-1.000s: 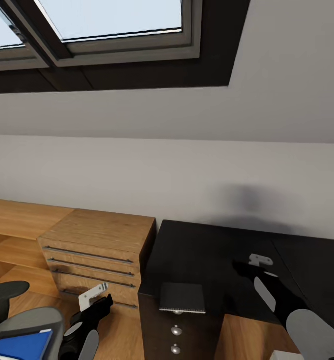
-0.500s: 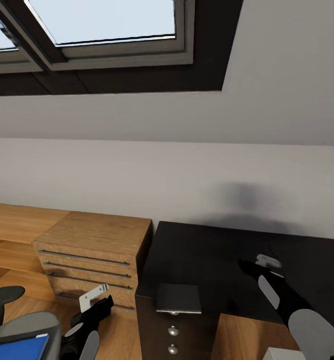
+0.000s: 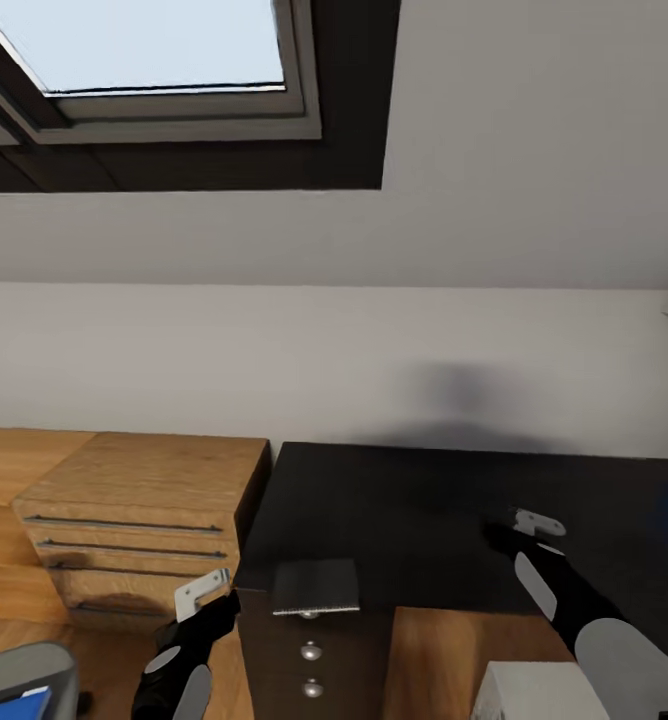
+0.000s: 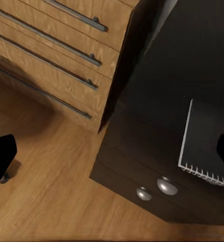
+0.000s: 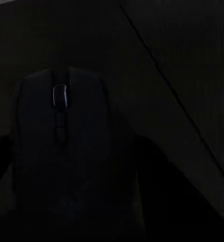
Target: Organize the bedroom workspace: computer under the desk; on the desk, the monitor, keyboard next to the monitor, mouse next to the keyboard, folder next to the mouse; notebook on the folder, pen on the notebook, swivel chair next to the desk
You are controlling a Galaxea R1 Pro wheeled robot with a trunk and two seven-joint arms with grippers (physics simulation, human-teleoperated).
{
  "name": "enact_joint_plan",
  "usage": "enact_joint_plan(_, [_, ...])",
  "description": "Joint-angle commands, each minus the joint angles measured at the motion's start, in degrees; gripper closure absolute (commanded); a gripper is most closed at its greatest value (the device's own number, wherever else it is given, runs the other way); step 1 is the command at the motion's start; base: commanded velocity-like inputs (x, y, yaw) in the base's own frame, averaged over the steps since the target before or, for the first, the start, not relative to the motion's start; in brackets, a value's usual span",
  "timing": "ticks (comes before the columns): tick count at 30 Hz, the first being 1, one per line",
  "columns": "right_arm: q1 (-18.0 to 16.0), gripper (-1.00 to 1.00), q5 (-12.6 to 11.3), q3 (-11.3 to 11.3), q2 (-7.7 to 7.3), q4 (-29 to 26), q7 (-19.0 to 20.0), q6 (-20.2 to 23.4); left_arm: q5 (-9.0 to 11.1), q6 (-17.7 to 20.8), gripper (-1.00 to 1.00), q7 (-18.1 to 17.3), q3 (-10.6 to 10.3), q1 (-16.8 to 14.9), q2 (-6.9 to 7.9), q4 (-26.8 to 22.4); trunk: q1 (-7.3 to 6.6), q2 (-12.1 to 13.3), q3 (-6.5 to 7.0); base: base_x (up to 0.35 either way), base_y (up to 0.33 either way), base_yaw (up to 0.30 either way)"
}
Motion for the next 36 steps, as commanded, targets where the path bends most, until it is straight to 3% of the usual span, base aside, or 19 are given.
enact_joint_plan(1, [-0.03,1.0,-0.54,0.33,-0.08,-0.12,-0.43,0.29,0.5,0.15,-1.0,0.49,-0.08,-0.05,0.0,-0.1,0.01,-0.08,-0.07,-0.078,-0.303,-0.277])
enact_joint_plan(8, [-0.04,1.0,1.52,0.34,-0.13,-0.01,-0.41,0.34,0.55,0.19,-1.0,0.46,-0.08,-0.05,0.05,-0.09,0.01,-0.08,0.15,-0.028,-0.258,-0.277])
enact_joint_plan(19, [-0.04,1.0,4.33,0.34,-0.25,0.21,-0.31,0.48,0.55,0.2,-1.0,0.41,-0.07,-0.06,0.09,-0.44,0.01,-0.08,0.5,-0.002,-0.03,-0.278])
enact_joint_plan(22, [-0.04,1.0,4.99,0.34,-0.29,0.22,-0.24,0.57,0.6,0.37,-1.0,0.34,-0.05,0.04,0.09,-2.58,0.01,-0.08,0.59,0.0,-0.002,-0.278])
enact_joint_plan(27, [-0.03,1.0,5.3,0.41,-0.31,0.38,-0.28,0.6,0.65,0.61,-1.0,0.19,-0.1,2.84,0.09,-7.86,0.01,-0.08,0.74,0.0,0.0,-0.278])
enact_joint_plan(30, [-0.04,1.0,5.38,0.44,-0.37,1.41,-0.36,0.6,0.66,0.72,-1.0,0.2,-0.1,3.13,0.09,-8.49,0.01,-0.08,0.84,0.0,0.0,-0.278])
enact_joint_plan(36, [-0.04,1.0,10.6,0.47,-0.27,3.75,-1.56,1.12,0.66,0.76,-1.0,0.23,-0.1,3.2,0.09,-8.61,0.01,-0.08,1.02,0.0,0.0,-0.278])
